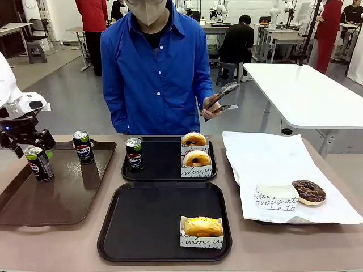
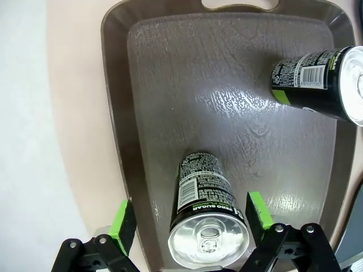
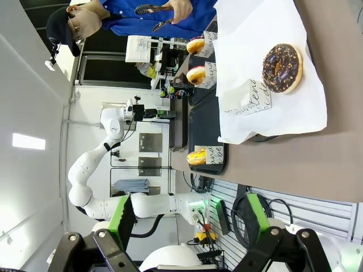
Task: Set up donuts and drinks on trays.
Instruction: Pick up one Pepsi coke from the Handle tray and place it on the Flat Tray without a Pepsi coke.
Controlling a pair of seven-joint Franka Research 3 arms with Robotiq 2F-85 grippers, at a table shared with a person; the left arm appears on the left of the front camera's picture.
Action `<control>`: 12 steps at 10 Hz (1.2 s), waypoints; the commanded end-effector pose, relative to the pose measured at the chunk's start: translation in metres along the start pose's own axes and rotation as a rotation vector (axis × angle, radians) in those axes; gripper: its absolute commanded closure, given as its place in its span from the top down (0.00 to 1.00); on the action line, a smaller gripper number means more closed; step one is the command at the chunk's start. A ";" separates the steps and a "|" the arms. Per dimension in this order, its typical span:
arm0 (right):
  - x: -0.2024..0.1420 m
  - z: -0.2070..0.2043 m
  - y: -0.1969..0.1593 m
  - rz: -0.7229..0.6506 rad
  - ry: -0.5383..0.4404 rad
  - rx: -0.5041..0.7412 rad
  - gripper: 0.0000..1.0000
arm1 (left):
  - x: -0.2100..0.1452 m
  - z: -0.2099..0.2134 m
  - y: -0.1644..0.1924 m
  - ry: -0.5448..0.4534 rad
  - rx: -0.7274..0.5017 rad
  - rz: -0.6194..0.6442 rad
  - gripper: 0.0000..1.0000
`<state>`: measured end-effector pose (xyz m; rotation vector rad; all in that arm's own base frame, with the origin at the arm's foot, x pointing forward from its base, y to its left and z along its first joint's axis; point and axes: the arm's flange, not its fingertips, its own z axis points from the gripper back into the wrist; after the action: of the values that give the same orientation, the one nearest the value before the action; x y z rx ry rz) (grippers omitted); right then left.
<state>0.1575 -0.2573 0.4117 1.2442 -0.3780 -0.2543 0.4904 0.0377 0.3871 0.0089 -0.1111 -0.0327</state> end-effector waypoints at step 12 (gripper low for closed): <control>-0.001 0.001 0.001 0.015 -0.005 0.014 1.00 | 0.002 0.013 -0.002 0.084 0.084 0.153 0.00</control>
<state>0.1575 -0.2573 0.4117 1.2442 -0.3780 -0.2543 0.4913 0.0391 0.3872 0.0611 -0.0309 0.0989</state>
